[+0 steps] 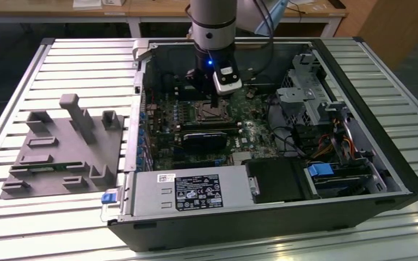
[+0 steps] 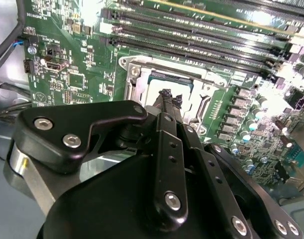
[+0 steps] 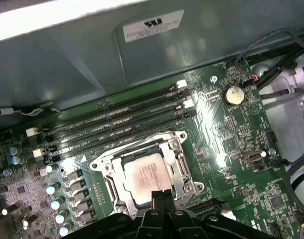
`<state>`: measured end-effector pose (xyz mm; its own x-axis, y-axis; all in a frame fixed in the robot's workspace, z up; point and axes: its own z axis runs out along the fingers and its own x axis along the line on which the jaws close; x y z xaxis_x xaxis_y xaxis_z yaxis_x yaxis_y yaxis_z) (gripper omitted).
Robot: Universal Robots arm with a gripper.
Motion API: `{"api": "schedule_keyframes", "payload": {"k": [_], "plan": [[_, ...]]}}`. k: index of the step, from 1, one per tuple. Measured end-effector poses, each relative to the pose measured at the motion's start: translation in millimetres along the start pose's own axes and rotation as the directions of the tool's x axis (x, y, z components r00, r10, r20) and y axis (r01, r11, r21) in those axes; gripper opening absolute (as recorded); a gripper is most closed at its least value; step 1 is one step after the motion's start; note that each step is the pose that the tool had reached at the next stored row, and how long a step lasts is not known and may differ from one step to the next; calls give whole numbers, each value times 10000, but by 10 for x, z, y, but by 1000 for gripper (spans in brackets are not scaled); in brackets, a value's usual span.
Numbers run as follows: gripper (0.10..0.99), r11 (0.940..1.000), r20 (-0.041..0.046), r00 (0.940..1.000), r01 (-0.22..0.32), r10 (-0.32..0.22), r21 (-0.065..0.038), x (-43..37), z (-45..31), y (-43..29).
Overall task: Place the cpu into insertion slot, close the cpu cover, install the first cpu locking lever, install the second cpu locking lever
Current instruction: 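Install the second cpu locking lever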
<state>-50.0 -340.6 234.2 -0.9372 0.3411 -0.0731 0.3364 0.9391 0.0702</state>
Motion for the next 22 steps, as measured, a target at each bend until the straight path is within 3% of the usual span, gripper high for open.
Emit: {"api": "schedule_keyframes", "payload": {"k": [12, 18, 22], "plan": [[102, 10000, 0, 10000, 1, -1, 1, -66, -8, -181], [102, 10000, -1, 10000, 23, -23, -1, -89, -11, -248], [102, 9994, -23, 9994, 337, -337, -25, -85, -9, -259]]}}
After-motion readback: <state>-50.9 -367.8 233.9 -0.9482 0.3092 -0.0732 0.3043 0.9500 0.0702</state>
